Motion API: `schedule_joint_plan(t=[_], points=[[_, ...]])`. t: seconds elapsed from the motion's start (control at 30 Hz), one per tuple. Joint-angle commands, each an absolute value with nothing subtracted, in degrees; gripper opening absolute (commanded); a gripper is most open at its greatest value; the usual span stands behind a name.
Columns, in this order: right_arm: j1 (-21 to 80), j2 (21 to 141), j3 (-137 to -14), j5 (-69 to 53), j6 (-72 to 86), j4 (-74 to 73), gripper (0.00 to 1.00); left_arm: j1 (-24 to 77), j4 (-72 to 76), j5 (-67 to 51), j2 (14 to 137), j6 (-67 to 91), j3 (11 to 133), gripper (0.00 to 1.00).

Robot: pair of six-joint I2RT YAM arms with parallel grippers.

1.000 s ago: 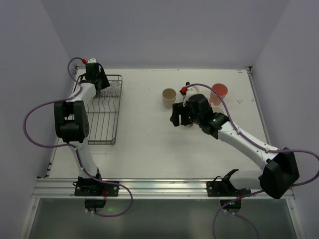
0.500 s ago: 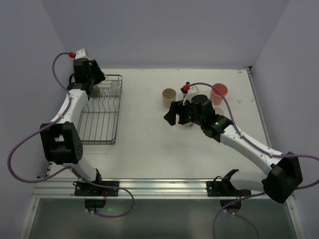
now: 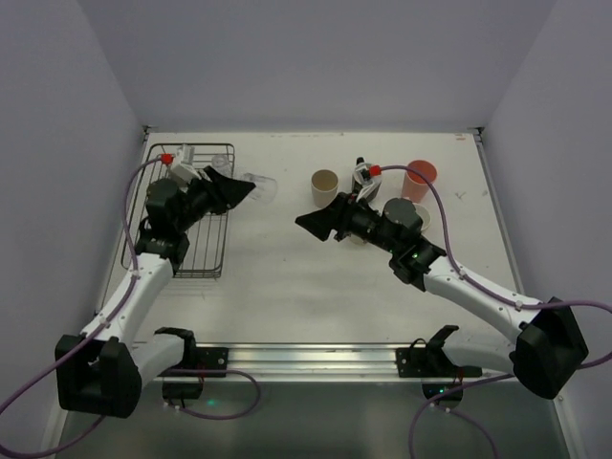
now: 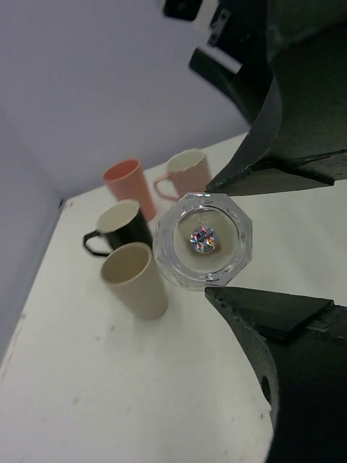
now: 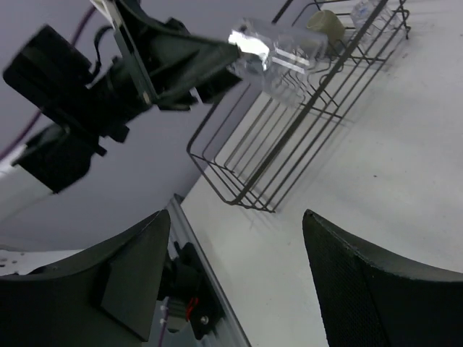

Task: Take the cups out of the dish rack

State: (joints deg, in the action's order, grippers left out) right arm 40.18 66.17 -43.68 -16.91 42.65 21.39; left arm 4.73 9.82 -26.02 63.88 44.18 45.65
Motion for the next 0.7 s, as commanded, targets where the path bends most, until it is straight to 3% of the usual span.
schedule_joint_plan(t=[0.0, 0.2, 0.4, 0.53, 0.63, 0.67], points=[[40.43, 67.85, -42.01, -20.65, 49.83, 36.64, 0.75, 8.87, 25.38, -37.17, 58.28, 56.5, 38.35, 0.04], [40.52, 69.87, -42.1, -21.71, 52.29, 37.97, 0.75, 11.34, 40.04, -40.86, 53.53, 65.9, 28.58, 0.04], [41.31, 71.54, -42.88, -22.67, 54.67, 39.46, 0.73, 11.95, 43.06, -41.57, 52.73, 65.56, 25.93, 0.05], [41.84, 74.26, -45.08, -24.34, 55.37, 40.51, 0.66, 13.18, 48.59, -42.8, 54.66, 67.93, 23.74, 0.06], [41.92, 76.37, -45.44, -25.22, 57.74, 44.36, 0.57, 13.71, 49.75, -43.07, 54.84, 67.85, 23.03, 0.07], [42.01, 76.64, -45.27, -25.14, 58.88, 45.52, 0.48, 13.71, 49.66, -43.07, 54.76, 67.68, 22.68, 0.09]])
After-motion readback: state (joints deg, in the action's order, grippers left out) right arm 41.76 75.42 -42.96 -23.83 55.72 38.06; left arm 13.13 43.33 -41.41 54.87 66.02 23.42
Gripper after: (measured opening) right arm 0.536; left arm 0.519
